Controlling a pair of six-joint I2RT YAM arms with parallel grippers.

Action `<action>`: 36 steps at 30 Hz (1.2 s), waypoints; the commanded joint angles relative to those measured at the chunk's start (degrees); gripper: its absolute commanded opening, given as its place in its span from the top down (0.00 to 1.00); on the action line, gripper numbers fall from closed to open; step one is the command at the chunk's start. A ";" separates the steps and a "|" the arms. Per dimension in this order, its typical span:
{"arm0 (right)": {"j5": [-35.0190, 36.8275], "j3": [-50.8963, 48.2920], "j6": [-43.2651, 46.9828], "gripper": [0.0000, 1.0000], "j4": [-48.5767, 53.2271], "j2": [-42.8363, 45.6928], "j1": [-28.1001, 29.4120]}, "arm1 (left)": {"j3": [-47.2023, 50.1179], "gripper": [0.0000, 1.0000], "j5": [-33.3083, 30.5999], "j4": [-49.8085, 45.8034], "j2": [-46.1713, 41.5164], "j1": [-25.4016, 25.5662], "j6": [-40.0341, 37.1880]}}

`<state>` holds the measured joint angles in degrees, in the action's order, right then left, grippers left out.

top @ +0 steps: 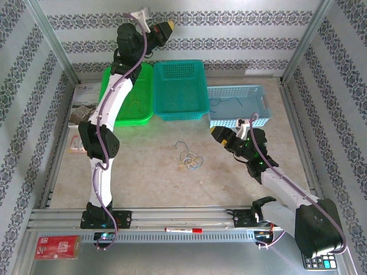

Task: Untangle the cables

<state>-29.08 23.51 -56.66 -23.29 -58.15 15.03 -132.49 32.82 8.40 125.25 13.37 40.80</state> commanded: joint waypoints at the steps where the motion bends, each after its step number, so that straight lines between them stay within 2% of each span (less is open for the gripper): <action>1: -1.15 -0.30 0.67 0.22 0.52 2.81 -0.98 | 6.72 1.00 0.74 4.96 -1.04 -0.82 0.50; 7: -1.15 -2.74 0.30 0.22 2.89 6.82 -1.95 | 18.84 1.00 -0.01 10.18 -3.25 -0.80 0.77; 12: -1.21 -2.61 0.55 0.22 4.46 8.22 -2.41 | 21.40 1.00 0.35 10.22 -3.96 -0.80 0.80; 13: -1.28 -2.38 0.72 0.22 4.65 8.17 -2.38 | 21.17 0.95 0.76 9.65 -3.96 -0.83 0.77; 14: -1.40 -2.01 0.88 0.23 5.02 8.01 -2.40 | 20.81 0.85 1.31 8.88 -4.03 -0.80 0.66; 17: -1.77 -0.57 1.94 0.23 6.67 7.49 -2.37 | 19.90 0.43 2.89 5.78 -4.50 -0.80 0.01; 18: -1.77 -0.06 2.39 0.24 7.45 7.35 -2.15 | 20.03 0.32 3.13 4.60 -5.01 -0.86 -0.48; 22: -0.49 1.89 4.85 0.24 11.16 7.56 -1.03 | 21.65 0.00 3.27 -0.01 -8.40 -0.80 -2.63; 29: 6.17 5.78 11.43 0.26 21.00 9.28 3.89 | 31.42 0.00 3.84 -3.26 -19.58 -0.75 -4.53; 36: 14.76 12.91 21.13 0.27 32.20 3.83 10.65 | 54.04 0.00 4.06 -1.81 -37.11 0.04 -2.09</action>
<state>-19.49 33.76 -41.74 2.76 -52.29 23.99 -85.06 35.94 6.85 92.73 13.39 37.95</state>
